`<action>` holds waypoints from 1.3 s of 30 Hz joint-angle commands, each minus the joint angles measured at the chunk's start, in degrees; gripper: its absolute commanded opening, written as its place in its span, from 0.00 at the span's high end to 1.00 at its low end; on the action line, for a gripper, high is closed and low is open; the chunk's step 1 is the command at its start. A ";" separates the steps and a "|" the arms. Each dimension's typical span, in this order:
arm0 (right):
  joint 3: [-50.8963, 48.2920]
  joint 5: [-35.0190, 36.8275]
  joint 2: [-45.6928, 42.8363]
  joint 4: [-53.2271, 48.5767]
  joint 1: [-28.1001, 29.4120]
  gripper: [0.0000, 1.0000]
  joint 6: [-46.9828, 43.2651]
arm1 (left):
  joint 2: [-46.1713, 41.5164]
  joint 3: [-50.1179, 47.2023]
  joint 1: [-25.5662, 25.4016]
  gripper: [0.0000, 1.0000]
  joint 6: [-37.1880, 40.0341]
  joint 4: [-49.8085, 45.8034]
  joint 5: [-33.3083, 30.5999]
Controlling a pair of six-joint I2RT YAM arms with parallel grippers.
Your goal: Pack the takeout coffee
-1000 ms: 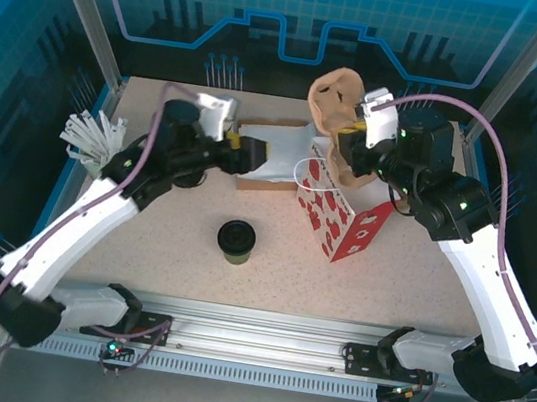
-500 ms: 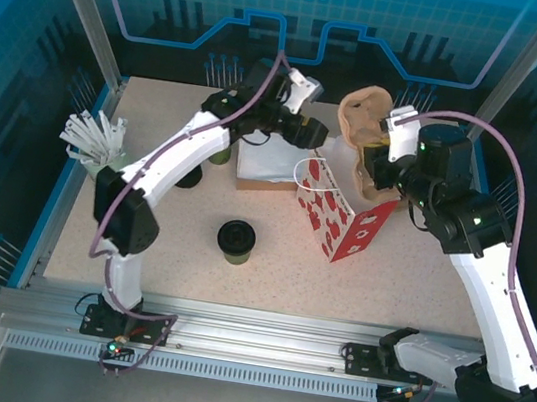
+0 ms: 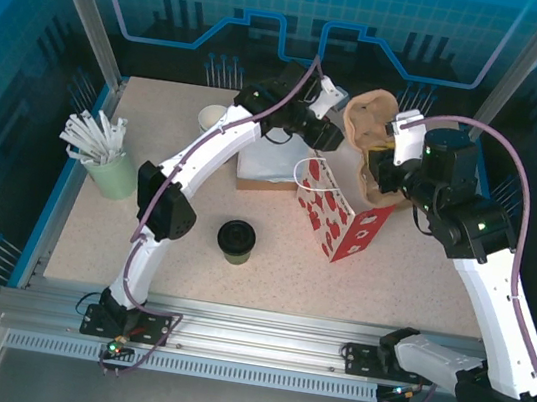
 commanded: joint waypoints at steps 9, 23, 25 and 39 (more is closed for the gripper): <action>-0.88 -4.07 0.24 1.26 -0.76 0.77 0.55 | 1.39 3.22 0.07 0.84 0.10 -1.95 0.69; -0.06 -7.40 2.67 3.66 -0.84 0.78 0.62 | -2.70 0.95 0.14 1.00 -7.35 -5.14 1.62; -0.05 -7.98 3.39 4.55 -0.93 0.78 0.27 | -4.02 -1.12 0.20 1.00 -8.17 -4.32 2.08; -6.60 -15.81 4.75 10.24 -5.89 0.79 -1.32 | -6.39 -5.49 2.13 1.00 -10.40 -2.68 4.78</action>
